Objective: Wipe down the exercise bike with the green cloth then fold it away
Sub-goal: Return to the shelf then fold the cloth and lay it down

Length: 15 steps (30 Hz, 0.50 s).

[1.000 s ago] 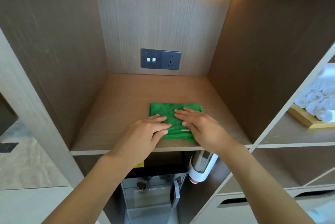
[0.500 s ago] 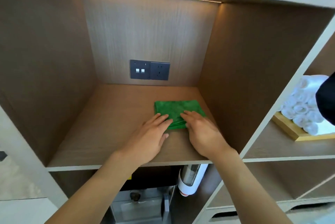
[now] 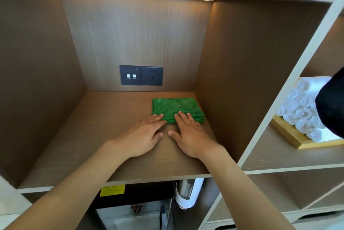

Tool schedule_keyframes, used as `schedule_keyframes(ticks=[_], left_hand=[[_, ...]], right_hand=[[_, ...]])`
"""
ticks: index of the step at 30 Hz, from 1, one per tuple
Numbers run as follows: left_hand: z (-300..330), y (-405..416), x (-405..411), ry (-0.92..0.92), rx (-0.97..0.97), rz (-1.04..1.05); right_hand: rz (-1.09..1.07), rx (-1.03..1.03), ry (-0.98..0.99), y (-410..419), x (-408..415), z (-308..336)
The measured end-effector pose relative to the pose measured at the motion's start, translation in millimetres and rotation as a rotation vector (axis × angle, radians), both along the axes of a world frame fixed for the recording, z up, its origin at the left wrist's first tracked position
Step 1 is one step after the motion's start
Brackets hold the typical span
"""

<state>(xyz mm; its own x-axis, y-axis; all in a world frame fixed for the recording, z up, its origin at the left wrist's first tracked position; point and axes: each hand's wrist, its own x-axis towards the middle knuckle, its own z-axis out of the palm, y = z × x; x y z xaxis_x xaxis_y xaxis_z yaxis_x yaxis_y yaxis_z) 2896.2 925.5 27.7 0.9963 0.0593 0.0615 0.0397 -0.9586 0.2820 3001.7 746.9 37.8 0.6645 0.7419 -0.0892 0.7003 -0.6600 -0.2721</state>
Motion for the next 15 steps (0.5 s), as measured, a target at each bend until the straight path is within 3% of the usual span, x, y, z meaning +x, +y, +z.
schedule_keyframes(ticks=[15], left_hand=[[16, 26, 67, 0.014, 0.013, -0.01]], right_hand=[[-0.183, -0.098, 0.08, 50, 52, 18]])
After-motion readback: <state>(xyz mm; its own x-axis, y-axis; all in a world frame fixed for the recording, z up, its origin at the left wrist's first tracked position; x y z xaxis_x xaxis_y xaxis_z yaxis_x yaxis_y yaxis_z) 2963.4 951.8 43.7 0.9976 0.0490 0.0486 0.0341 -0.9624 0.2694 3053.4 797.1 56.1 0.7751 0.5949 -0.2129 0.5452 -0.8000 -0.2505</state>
